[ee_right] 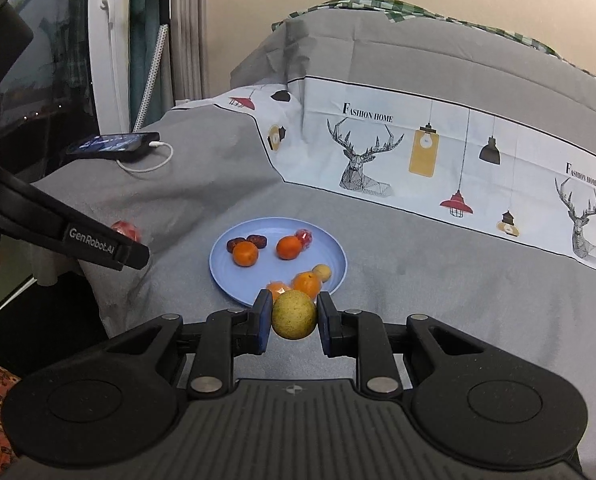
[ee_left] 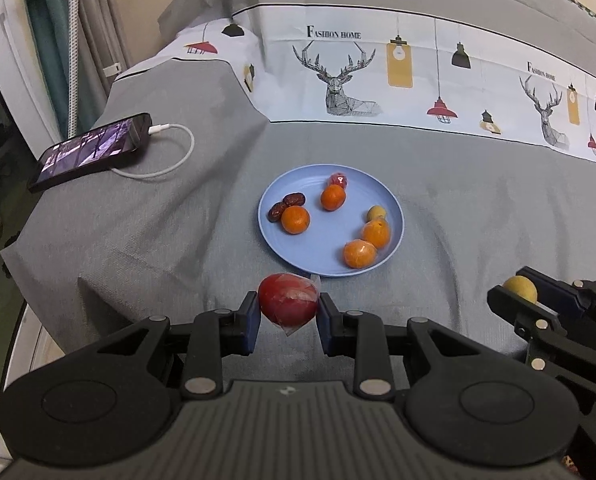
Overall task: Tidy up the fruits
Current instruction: 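Carry the wrapped red fruit and yellow fruit over the blue plate with both tools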
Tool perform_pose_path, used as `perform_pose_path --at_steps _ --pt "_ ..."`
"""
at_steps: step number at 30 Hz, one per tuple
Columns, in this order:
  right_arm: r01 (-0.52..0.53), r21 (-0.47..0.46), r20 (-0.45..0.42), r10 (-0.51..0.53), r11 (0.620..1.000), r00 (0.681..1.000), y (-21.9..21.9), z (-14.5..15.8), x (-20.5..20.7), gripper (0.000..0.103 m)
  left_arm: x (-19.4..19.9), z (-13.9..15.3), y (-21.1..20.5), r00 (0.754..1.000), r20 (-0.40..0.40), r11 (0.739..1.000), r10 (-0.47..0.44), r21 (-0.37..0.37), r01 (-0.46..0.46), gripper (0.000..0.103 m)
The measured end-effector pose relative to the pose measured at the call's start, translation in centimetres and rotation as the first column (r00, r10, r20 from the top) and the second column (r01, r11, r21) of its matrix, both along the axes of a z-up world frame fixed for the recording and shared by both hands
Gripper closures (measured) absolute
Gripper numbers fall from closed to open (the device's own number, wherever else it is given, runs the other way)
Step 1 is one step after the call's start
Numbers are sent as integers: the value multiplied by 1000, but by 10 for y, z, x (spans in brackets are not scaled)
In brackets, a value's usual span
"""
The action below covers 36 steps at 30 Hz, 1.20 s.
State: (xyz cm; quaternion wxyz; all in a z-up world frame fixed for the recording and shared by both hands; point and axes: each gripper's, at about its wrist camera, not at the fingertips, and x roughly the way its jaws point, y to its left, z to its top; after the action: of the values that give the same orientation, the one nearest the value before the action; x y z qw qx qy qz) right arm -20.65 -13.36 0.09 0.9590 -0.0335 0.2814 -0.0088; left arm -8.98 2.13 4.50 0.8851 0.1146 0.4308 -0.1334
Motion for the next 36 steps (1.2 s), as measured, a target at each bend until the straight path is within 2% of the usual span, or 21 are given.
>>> perform_pose_path --at_steps 26,36 --pt "1 -12 -103 -2 1000 995 2 -17 26 78 28 -23 6 997 -78 999 29 -14 -30 70" --pt "24 -3 -126 -25 1000 992 -4 -23 54 78 59 -23 -2 996 -81 999 26 -23 -28 70"
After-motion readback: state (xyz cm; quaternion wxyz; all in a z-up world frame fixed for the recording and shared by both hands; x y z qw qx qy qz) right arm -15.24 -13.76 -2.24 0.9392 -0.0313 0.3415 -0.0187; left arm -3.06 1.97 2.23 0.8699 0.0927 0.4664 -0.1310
